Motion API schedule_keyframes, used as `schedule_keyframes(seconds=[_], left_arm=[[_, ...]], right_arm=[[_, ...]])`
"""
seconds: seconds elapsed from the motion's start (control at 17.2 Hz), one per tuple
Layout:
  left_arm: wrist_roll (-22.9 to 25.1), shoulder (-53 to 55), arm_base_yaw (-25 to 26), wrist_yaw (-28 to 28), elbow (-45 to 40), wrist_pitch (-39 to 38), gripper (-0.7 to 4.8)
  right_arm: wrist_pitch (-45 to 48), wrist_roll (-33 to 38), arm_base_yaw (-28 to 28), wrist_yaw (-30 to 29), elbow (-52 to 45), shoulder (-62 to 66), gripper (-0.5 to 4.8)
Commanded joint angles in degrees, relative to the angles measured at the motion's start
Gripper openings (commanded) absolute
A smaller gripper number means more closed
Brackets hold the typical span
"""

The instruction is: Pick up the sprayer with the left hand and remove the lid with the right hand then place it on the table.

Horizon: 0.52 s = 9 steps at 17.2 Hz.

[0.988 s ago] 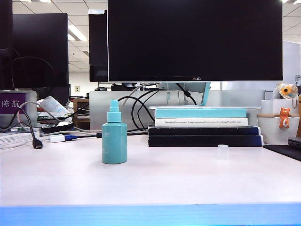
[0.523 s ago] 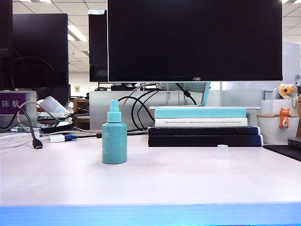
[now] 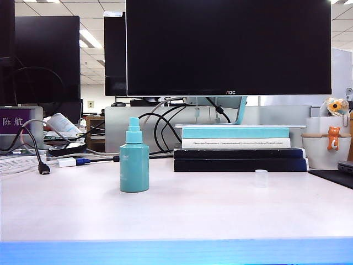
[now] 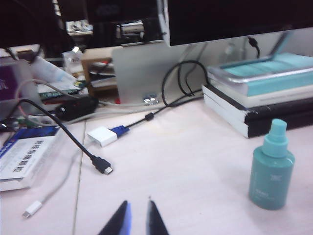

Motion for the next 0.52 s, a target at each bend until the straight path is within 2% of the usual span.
schedule_keyframes(seconds=[0.06,0.17,0.29,0.52], left_arm=[[0.0,-0.2,4.2,2.3,0.0,0.2,0.57],[0.0,-0.2,12.1,3.7,0.0,0.1,0.57],[0.0,-0.2,16.3,3.6,0.0,0.2,0.57],[0.0,-0.2,16.3,3.7,0.0,-0.2,0.57]], right_arm=[[0.2,0.2,-5.1,-0.1,-0.3,0.1,0.35],[0.0,0.2,-8.1,0.0,-0.3,0.1,0.35],[0.0,0.2,-8.1,0.5,-0.3,0.1,0.35],[0.0,0.2,-8.1,0.5,-0.3,0.1,0.35]])
